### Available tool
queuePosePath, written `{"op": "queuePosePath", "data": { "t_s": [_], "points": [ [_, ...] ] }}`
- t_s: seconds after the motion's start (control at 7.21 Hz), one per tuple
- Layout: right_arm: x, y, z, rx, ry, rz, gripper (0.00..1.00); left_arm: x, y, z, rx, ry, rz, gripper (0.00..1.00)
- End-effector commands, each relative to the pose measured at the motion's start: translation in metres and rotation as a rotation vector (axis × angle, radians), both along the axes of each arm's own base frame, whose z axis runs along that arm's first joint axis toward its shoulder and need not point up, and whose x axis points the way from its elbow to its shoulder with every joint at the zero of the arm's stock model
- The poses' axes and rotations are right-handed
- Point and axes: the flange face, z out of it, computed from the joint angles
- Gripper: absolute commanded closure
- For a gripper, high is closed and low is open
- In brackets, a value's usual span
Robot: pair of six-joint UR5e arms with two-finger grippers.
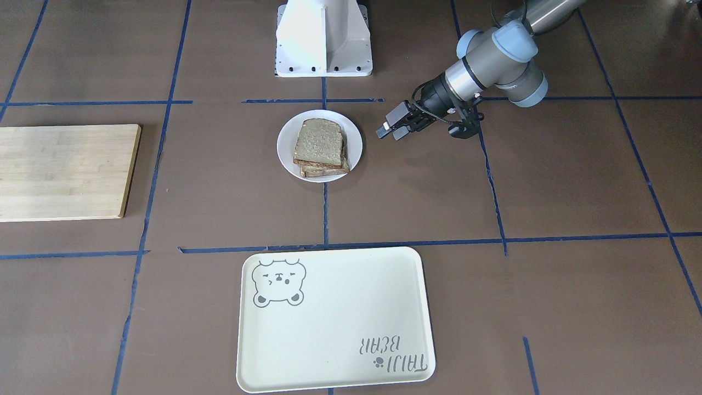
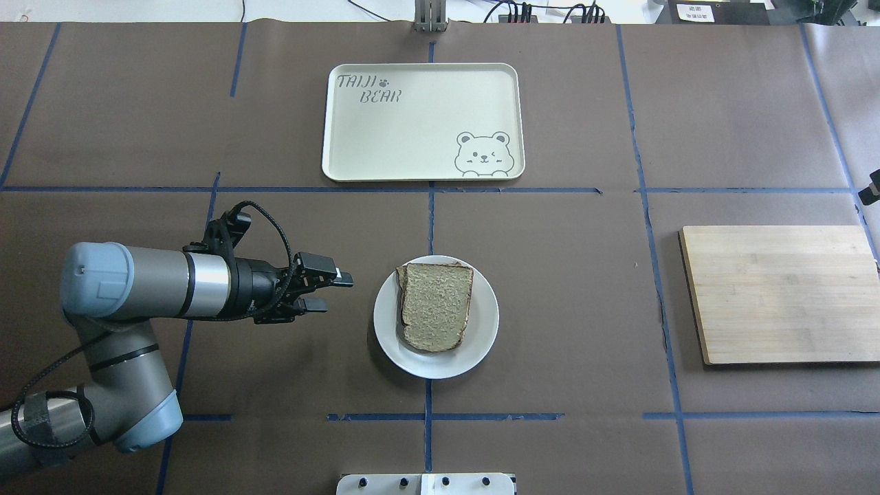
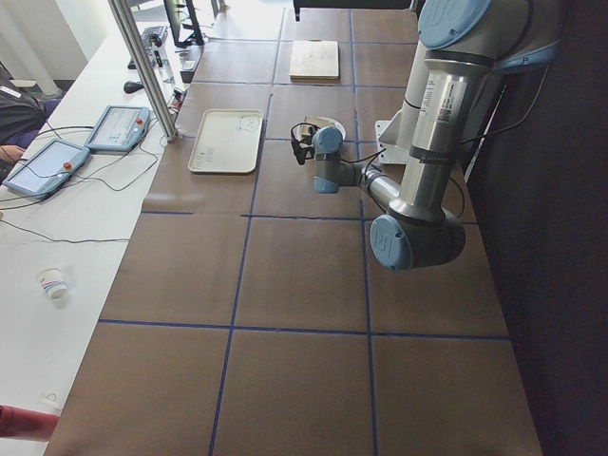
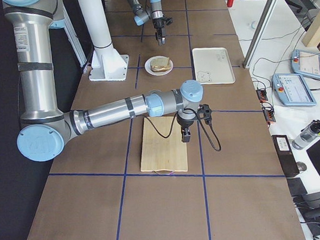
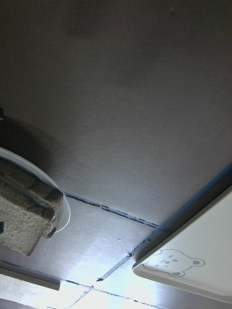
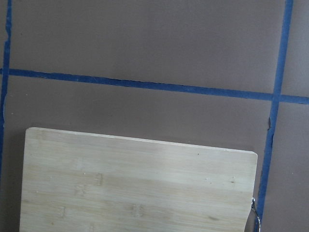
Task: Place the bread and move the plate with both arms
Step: 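Withdraw the right arm while the left gripper reaches toward the plate rim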
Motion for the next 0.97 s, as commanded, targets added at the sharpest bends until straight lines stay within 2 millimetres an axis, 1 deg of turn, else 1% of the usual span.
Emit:
{"op": "queuePosePath", "data": {
  "t_s": [0.0,0.28,0.55,0.69,0.83],
  "points": [
    [0.011,-0.001,0.012,0.008,0.000,-0.004,0.00,0.037,0.030,-0.011,-0.004,0.015,-0.004,0.42],
    [0.011,-0.001,0.012,0.006,0.000,-0.004,0.00,0.044,0.031,-0.002,-0.010,-0.006,0.002,0.46],
    [0.011,-0.001,0.015,0.000,0.002,-0.004,0.00,0.061,0.026,0.001,-0.012,-0.022,0.003,0.46],
    [0.011,-0.003,0.013,0.004,0.001,-0.003,0.00,0.072,0.021,0.000,-0.014,-0.028,0.003,0.46],
    [0.011,-0.003,0.013,0.004,0.001,-0.003,0.00,0.075,0.020,0.004,-0.015,-0.034,0.003,0.47]
  ]
}}
